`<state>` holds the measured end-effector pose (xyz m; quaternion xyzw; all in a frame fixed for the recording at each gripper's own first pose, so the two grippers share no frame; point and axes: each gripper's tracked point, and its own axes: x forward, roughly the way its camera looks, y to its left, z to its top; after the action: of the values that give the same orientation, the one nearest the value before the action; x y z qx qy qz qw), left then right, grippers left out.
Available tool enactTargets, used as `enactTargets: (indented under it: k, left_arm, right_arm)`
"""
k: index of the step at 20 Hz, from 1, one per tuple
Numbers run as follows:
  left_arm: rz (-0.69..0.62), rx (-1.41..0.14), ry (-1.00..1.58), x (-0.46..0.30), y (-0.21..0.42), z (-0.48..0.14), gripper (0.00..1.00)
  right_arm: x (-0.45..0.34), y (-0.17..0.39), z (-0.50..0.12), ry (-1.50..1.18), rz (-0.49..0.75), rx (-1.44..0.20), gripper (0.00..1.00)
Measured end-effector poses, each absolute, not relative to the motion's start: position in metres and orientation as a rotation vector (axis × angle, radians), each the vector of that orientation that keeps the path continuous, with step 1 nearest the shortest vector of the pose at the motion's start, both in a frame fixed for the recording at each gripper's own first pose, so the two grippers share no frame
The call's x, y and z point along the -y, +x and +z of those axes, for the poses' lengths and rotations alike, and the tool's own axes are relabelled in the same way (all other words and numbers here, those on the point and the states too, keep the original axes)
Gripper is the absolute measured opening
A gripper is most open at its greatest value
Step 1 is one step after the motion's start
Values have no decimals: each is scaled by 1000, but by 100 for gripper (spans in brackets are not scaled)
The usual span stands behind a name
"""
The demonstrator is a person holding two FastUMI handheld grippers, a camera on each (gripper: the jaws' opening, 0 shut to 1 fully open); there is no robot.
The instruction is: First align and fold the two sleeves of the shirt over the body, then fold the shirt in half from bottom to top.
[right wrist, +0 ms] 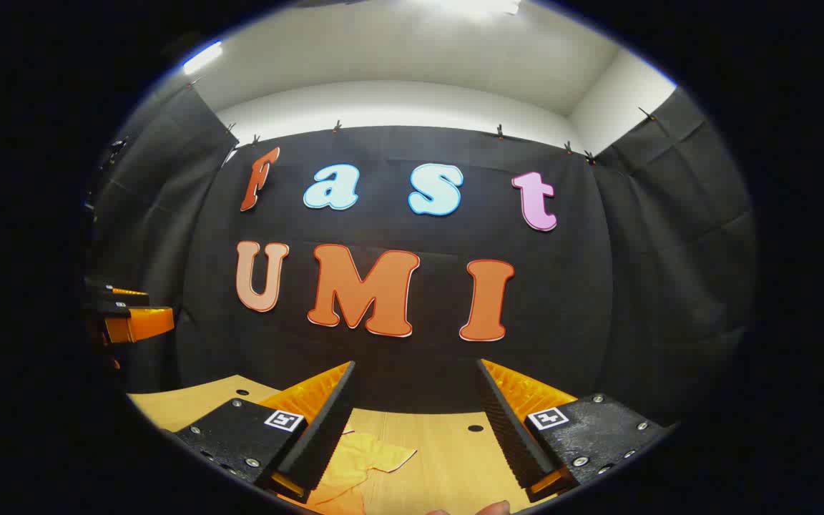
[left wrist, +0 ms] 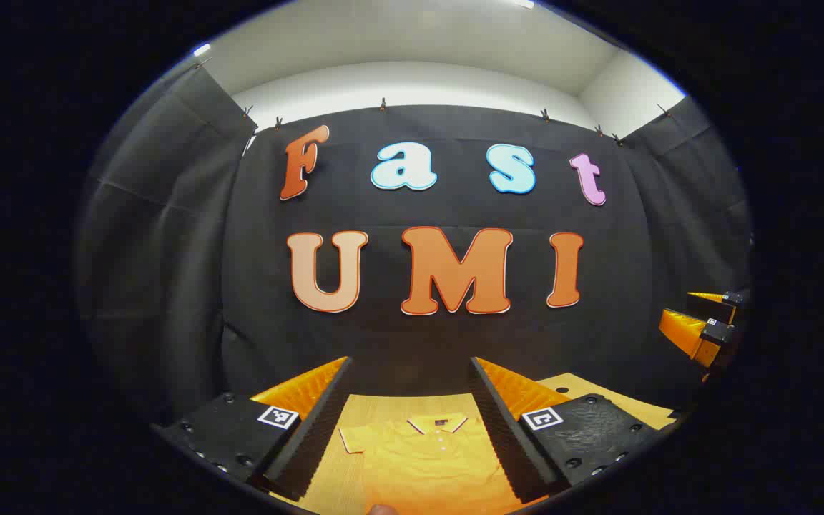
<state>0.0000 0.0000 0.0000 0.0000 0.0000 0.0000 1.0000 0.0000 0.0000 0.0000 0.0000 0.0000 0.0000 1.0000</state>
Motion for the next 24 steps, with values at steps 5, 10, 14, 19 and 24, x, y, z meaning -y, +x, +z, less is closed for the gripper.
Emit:
enactTargets:
  k: [5, 10, 14, 19, 24]
  left_arm:
    - [85, -17, -7, 1, 37, -9, 97]
    - [102, 21, 25, 8, 62, -10, 98]
    - [53, -5, -42, 2, 84, -27, 97]
    - [-46, -45, -98, -4, 99, -45, 98]
    - [-88, -60, -70, -7, 102, -54, 98]
  right_arm:
    - [-35, 45, -10, 51, 147, 2, 98]
    - [-55, 74, -28, 86, 209, -45, 98]
    - [-64, 77, -42, 112, 157, -71, 98]
    - [-81, 73, -58, 85, 92, -133, 98]
    - [-84, 80, -93, 72, 50, -256, 98]
